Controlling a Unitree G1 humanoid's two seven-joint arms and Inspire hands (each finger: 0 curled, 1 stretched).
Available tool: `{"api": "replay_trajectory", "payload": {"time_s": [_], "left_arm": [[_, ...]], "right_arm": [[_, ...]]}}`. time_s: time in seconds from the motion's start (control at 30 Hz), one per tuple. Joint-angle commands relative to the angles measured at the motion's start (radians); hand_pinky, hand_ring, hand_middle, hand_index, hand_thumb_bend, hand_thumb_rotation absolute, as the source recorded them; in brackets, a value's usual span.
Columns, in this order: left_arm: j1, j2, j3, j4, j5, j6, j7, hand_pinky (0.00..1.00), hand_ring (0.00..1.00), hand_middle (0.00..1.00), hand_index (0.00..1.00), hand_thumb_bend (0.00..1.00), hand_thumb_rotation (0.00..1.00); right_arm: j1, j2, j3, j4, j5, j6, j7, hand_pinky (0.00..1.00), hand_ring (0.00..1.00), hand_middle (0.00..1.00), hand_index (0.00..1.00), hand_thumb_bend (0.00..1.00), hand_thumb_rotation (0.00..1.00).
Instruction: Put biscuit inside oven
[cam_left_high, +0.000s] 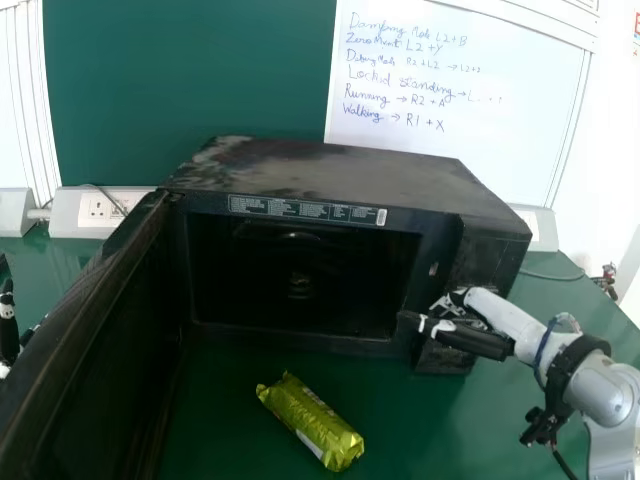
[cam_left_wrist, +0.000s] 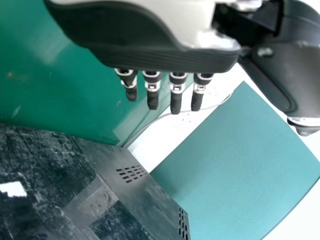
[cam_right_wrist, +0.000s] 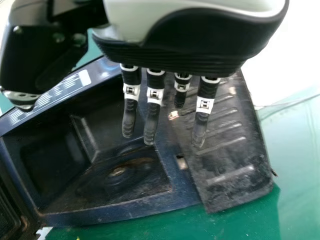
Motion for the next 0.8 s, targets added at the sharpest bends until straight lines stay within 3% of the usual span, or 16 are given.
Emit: {"api": "replay_trajectory", "payload": {"time_s": [0.0,0.3,0.57,0.77], "left_arm": [[-0.001,-0.006,-0.010,-0.015,-0.002,-0.004,0.002,0.68,0.75,0.78,0.78,0.61,0.01],[0.000,-0.008,-0.012,-0.014,0.001,-0.008,-0.010,0.67,0.75,0.78,0.78,0.60,0.01],[0.001,-0.013,-0.012,-0.023,-0.001,-0.005,0.002,0.67,0.75,0.78,0.78,0.61,0.01],[0.000,-0.015,-0.013,-0.030,0.002,-0.004,0.011,0.67,0.75,0.78,0.78,0.60,0.02]], "right_arm": [[-0.022,-0.006,0.015,-0.019,-0.004,0.022,0.005,0.62,0.66,0.69,0.71,1.00,0.38],[-0.069,-0.032,0.104,-0.115,-0.041,0.160,0.016,0.59,0.68,0.73,0.73,0.96,0.34],[-0.083,-0.034,0.146,-0.177,-0.070,0.210,0.008,0.57,0.69,0.75,0.78,0.96,0.35],[-0.107,-0.032,0.179,-0.194,-0.066,0.231,0.016,0.66,0.77,0.80,0.83,0.97,0.33]]}}
